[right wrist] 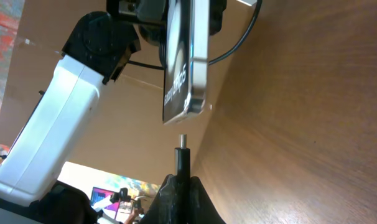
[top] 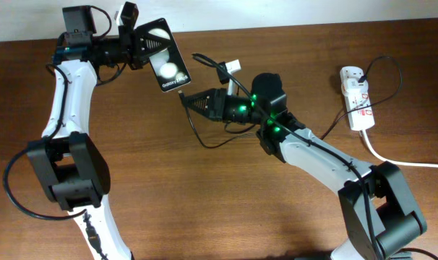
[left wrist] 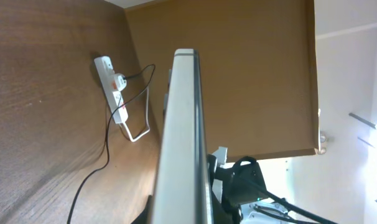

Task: Plug charger to phone and switch on socket
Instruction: 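Lower the phone with the left gripper onto the upright USB-C plug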

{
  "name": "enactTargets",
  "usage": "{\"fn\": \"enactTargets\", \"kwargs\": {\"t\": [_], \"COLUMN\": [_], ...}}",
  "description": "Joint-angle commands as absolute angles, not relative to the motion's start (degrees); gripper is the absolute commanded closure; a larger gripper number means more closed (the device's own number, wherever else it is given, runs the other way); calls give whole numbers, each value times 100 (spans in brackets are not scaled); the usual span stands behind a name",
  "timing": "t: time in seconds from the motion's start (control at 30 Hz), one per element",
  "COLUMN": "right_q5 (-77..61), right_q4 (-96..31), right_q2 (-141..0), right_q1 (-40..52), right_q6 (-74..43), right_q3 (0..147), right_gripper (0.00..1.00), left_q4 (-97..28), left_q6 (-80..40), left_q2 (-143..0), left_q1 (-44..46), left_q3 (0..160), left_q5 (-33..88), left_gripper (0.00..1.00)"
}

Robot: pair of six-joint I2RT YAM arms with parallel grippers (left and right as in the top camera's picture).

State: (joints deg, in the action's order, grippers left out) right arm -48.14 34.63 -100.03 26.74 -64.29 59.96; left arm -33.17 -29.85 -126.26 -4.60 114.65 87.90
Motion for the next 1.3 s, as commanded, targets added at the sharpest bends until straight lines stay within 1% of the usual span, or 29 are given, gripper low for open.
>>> {"fn": "enactTargets", "kwargs": {"t": [0.0, 0.23, 1.27], "right_q5": [-4866, -4821, -4825], "right_q4": [3503, 3717, 3568], "right_q2": [-10014, -10014, -10014], "right_q1": [2626, 2617, 2617], "right_q6": [-6390, -6392, -6329], "right_q3": [5990, 5990, 5990], "right_gripper": [96, 96, 96], "left_q4": [-3301, -3304, -3304], "left_q6": [-2993, -2993, -2993], "left_q2": [-12652, -12652, -12652], "left_q1": [-410, -401, -298], "left_q3": [11539, 11539, 11539], "left_q5": [9013, 9011, 9011], "left_gripper": [100, 100, 100]}}
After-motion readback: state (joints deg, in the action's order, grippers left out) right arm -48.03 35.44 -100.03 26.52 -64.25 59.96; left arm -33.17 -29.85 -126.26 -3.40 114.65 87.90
